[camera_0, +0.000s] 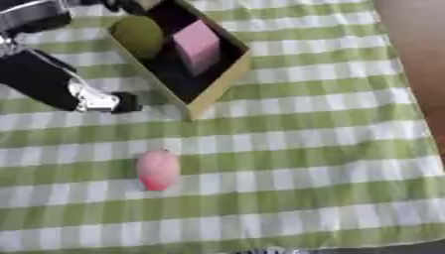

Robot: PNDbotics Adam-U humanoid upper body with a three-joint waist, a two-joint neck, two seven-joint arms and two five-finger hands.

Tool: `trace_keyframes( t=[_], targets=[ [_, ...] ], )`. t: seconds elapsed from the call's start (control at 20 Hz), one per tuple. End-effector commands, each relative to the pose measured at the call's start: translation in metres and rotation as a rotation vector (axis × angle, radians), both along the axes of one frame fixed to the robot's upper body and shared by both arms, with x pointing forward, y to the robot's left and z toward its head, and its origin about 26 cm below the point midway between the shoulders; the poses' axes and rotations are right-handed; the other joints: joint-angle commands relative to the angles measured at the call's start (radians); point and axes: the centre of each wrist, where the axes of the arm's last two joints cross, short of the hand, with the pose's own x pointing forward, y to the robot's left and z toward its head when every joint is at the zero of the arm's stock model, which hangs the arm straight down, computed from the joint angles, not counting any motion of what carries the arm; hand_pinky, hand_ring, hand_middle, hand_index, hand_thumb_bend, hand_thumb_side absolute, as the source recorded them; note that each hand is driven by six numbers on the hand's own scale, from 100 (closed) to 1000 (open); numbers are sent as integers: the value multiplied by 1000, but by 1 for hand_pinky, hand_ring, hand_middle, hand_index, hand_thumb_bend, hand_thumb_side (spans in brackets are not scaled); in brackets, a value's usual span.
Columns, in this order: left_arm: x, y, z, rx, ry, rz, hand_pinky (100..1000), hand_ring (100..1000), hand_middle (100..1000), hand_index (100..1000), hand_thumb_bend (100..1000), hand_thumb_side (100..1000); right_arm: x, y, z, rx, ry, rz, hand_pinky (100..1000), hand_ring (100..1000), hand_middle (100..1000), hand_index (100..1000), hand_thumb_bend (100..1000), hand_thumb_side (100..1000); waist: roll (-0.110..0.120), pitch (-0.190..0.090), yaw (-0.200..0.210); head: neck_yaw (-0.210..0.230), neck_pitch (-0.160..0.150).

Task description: Pick up objects on the table and place them in the box.

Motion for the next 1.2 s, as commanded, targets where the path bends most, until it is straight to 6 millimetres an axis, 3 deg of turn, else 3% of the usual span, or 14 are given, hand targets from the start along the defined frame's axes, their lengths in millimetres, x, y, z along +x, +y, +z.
trace_keyframes(
  t=[0.05,0.25,0.5,1.2],
  targets=[
    [-3,8,-2,72,17,31,883,831,789,884,644,508,-6,-3,11,-28,-34,-18,894,848,803,870,100,442,8,-32,2,-6,5],
    [-2,18,-18,147,86,65,886,832,787,882,666,468,-6,-4,9,-26,-28,-27,893,847,803,871,100,447,13,-31,8,-14,5],
    [-2,20,-21,171,96,42,884,829,783,880,662,467,-6,-5,7,-21,-20,-32,893,847,803,871,100,448,16,-34,15,-10,5],
    [-4,-11,-40,82,115,18,849,797,749,853,644,529,-6,-6,4,-10,-8,-37,893,847,802,872,100,456,23,-38,24,-13,5]
  ],
)
